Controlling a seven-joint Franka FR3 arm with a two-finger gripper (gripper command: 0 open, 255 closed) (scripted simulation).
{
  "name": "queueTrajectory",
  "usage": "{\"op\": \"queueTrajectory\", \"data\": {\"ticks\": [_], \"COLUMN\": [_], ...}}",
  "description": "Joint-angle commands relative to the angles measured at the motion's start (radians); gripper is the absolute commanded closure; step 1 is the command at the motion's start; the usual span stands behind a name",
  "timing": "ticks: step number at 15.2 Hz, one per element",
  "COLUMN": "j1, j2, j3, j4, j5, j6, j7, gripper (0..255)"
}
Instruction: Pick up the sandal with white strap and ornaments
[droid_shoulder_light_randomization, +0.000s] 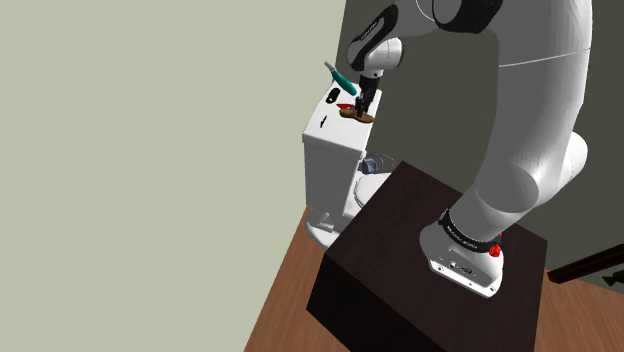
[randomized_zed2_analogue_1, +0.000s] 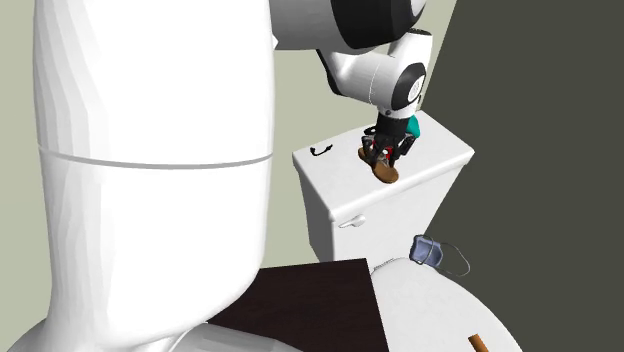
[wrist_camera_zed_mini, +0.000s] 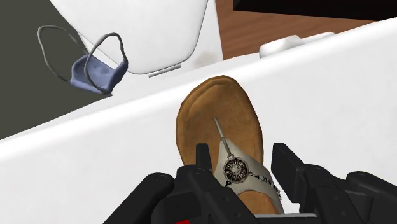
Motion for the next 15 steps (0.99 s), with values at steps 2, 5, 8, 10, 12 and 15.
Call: {"op": "queueTrajectory", "data": {"ticks": [2,5,8,10,12,15], "j1": [0.006,0.012,0.017,0.021,0.024,0.027], "j2": [-0.026,-0.055,-0.082,-0.1,-0.118,-0.136], "j3": [-0.007,-0.015,-0.022,-0.027,-0.031,-0.035], "j4": [-0.002,-0.002,0.0,0.002,0.005,0.009], "j5": [-0.009,-0.02,-0.03,-0.037,-0.044,-0.052], "j6": [-0.023,-0.051,-0.079,-0.099,-0.119,-0.141], "j7": [0.005,0.011,0.017,0.021,0.024,0.028], "gripper": [255,255,255,255,255,255]}}
